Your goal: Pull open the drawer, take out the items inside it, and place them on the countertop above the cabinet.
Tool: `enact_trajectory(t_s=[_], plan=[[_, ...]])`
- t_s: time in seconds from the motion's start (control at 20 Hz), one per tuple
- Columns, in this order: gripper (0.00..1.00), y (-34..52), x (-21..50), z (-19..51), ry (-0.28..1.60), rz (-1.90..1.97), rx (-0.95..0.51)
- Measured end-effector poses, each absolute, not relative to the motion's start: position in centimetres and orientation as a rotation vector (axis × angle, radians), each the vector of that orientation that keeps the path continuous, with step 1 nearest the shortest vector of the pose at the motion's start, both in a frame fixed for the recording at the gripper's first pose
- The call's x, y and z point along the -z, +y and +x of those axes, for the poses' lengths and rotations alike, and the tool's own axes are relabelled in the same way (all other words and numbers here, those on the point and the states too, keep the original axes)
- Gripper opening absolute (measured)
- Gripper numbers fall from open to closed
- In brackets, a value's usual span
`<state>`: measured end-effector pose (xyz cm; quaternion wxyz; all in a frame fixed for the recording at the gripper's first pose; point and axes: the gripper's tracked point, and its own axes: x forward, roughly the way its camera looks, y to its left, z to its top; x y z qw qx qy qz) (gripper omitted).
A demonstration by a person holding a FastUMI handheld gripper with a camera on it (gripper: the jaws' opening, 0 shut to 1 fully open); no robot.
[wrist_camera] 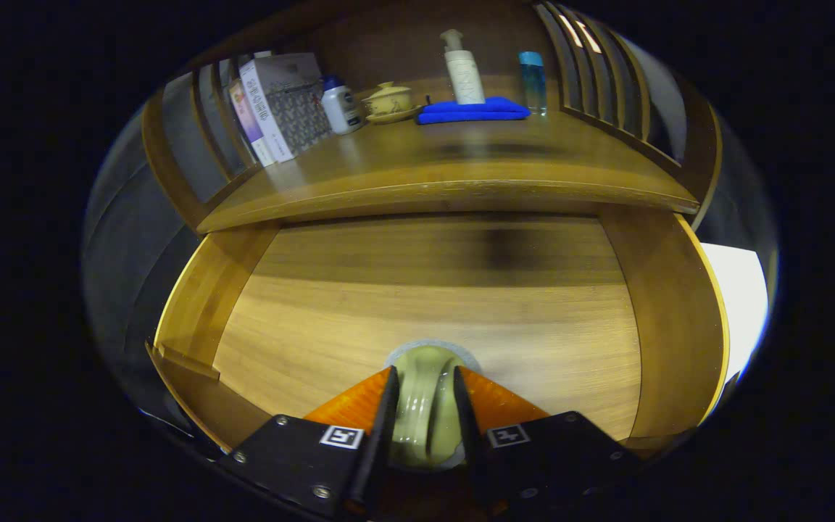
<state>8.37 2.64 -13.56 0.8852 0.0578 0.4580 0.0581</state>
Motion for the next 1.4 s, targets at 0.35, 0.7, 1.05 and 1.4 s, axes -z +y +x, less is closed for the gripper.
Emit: enact_trajectory(t_s=[0.35,0.7,1.05,1.4], plan=[[0.20,3.0,12.6,8.5,0.910,0.154,-0.158],[0.19,2.5,7.6,10.4,0.782,0.147,-0.160],[0.19,2.4,1.7,13.2,0.665,0.181,-0.168],[0.19,2.1,-1.8,18.3,0.609,0.231,-0.128]])
